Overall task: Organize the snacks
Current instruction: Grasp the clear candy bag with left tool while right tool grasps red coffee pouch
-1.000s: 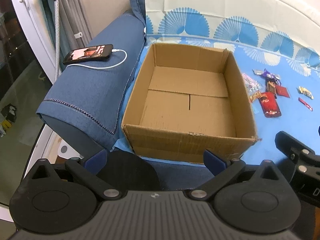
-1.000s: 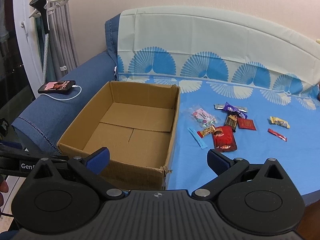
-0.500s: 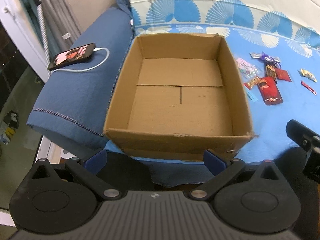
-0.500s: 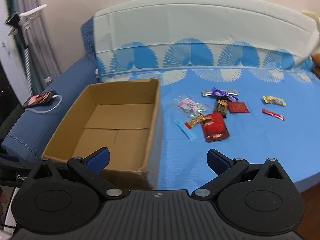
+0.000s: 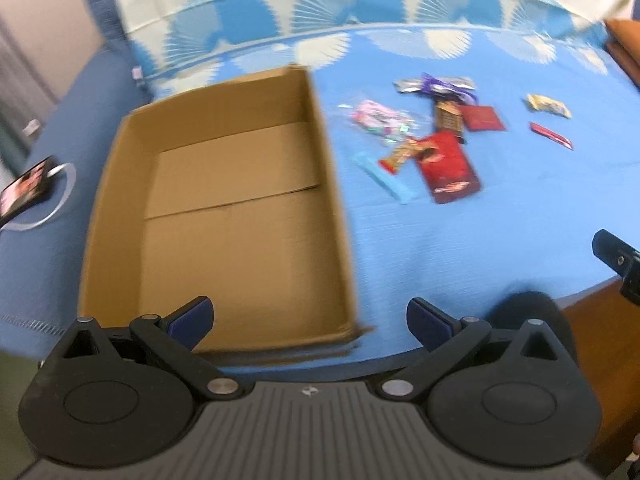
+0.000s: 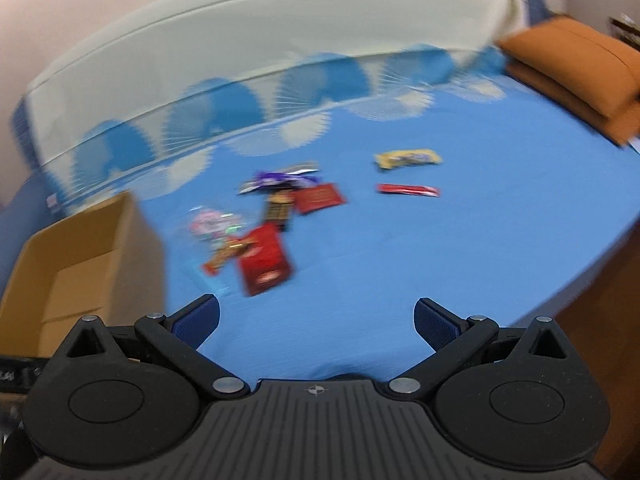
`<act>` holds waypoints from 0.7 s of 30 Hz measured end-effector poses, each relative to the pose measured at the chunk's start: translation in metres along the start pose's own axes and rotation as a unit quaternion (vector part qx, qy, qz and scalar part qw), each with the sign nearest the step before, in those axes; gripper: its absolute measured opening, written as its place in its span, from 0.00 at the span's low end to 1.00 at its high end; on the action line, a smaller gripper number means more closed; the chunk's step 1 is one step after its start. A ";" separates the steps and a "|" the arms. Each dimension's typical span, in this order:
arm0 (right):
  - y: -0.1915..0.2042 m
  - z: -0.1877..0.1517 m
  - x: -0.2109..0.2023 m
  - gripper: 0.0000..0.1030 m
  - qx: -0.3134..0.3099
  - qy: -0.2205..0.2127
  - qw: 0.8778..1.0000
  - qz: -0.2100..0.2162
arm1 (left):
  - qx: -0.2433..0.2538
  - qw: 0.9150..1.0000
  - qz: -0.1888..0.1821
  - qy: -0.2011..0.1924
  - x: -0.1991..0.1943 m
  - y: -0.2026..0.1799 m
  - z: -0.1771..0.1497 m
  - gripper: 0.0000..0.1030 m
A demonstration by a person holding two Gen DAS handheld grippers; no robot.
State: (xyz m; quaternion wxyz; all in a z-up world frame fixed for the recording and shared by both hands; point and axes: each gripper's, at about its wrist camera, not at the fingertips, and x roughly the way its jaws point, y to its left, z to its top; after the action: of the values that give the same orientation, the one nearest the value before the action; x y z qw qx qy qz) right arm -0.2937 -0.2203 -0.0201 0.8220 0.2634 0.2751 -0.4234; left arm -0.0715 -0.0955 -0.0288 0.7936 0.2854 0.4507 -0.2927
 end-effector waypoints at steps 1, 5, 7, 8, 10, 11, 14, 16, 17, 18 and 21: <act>-0.009 0.003 0.006 1.00 0.008 0.004 1.000 -0.008 | 0.004 1.000 0.000 -0.001 0.005 -0.008 0.007 1.00; -0.036 0.012 0.039 1.00 0.020 0.019 0.999 -0.021 | 0.027 0.999 0.019 -0.016 0.024 -0.036 0.038 1.00; -0.043 0.015 0.058 1.00 0.016 0.027 0.999 -0.019 | 0.036 0.999 0.029 -0.014 0.033 -0.044 0.054 1.00; -0.044 0.016 0.070 1.00 0.010 0.030 0.999 -0.013 | 0.037 0.999 0.032 -0.016 0.037 -0.046 0.062 1.00; -0.041 0.018 0.095 1.00 -0.010 0.046 0.999 0.004 | 0.030 0.998 0.041 -0.027 0.040 -0.046 0.079 1.00; -0.036 0.019 0.112 1.00 -0.022 0.057 0.998 0.016 | 0.026 0.998 0.046 -0.032 0.041 -0.045 0.088 1.00; -0.011 0.023 0.168 1.00 -0.054 0.096 0.993 0.052 | 0.009 0.997 0.066 -0.042 0.045 -0.037 0.113 1.00; 0.011 0.023 0.201 1.00 -0.069 0.116 0.988 0.070 | 0.001 0.996 0.079 -0.043 0.048 -0.032 0.125 1.00; 0.025 0.022 0.219 1.00 -0.084 0.124 0.986 0.078 | -0.002 0.996 0.084 -0.042 0.051 -0.028 0.131 1.00; 0.037 0.020 0.233 1.00 -0.097 0.129 0.984 0.079 | -0.005 0.995 0.090 -0.041 0.054 -0.026 0.137 1.00; 0.069 0.012 0.278 1.00 -0.141 0.137 0.979 0.056 | -0.007 0.995 0.093 -0.032 0.066 -0.024 0.154 1.00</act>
State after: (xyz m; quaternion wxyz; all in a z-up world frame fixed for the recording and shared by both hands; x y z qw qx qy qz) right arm -0.0962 -0.3470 -0.1854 0.8278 0.2147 0.4269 -0.2938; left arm 0.0235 -0.2355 -0.0253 0.8334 0.3112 0.3983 -0.2234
